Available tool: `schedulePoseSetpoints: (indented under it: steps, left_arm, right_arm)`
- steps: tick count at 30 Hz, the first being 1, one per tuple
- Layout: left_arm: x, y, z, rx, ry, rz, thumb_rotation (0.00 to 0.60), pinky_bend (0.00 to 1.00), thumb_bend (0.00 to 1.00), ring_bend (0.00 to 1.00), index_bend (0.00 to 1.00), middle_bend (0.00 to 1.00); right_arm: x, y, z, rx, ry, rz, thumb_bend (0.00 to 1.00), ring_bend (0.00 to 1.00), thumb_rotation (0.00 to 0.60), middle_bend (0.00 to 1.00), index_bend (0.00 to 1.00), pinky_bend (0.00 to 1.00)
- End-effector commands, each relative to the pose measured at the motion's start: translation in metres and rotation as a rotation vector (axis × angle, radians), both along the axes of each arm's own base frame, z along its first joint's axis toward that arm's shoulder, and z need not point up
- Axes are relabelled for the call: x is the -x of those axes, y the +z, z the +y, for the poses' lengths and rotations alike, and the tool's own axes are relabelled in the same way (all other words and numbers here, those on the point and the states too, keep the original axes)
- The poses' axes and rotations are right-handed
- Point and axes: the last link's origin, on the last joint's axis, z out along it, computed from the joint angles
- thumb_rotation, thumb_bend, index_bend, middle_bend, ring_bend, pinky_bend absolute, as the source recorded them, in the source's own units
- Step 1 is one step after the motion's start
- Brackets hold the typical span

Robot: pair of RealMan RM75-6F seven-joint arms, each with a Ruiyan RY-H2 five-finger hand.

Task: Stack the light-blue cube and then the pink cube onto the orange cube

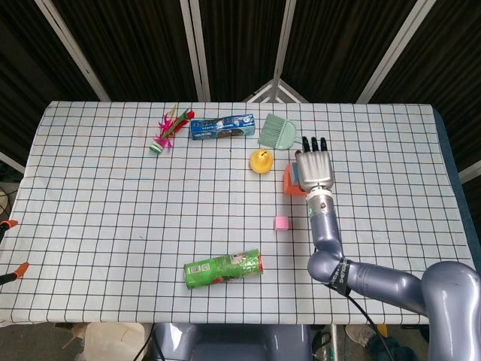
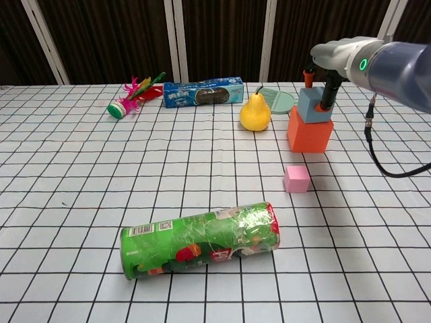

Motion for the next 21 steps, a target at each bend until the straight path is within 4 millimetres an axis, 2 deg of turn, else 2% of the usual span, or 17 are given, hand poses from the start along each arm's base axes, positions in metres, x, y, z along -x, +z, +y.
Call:
schedulePoseSetpoints:
  steps: [1, 13, 21]
  left_arm:
    - [0.0, -0.0001, 0.0, 0.001, -0.001, 0.0, 0.6, 0.02, 0.21, 0.0, 0.21, 0.02]
    - [0.0, -0.0005, 0.0003, 0.003, 0.0, 0.0, 0.6, 0.02, 0.21, 0.0, 0.21, 0.02]
    - [-0.0002, 0.0001, -0.0001, -0.001, 0.0, -0.001, 0.6, 0.02, 0.21, 0.0, 0.21, 0.02]
  right_arm:
    - [-0.0004, -0.0004, -0.0006, 0.005, -0.003, 0.002, 0.33, 0.03, 0.6, 0.07, 0.37, 0.0]
    - [-0.0018, 0.0008, -0.002, 0.026, -0.008, -0.007, 0.33, 0.03, 0.6, 0.07, 0.37, 0.0]
    - [-0.0008, -0.0001, -0.0013, 0.027, -0.01, -0.006, 0.29, 0.03, 0.6, 0.07, 0.37, 0.0]
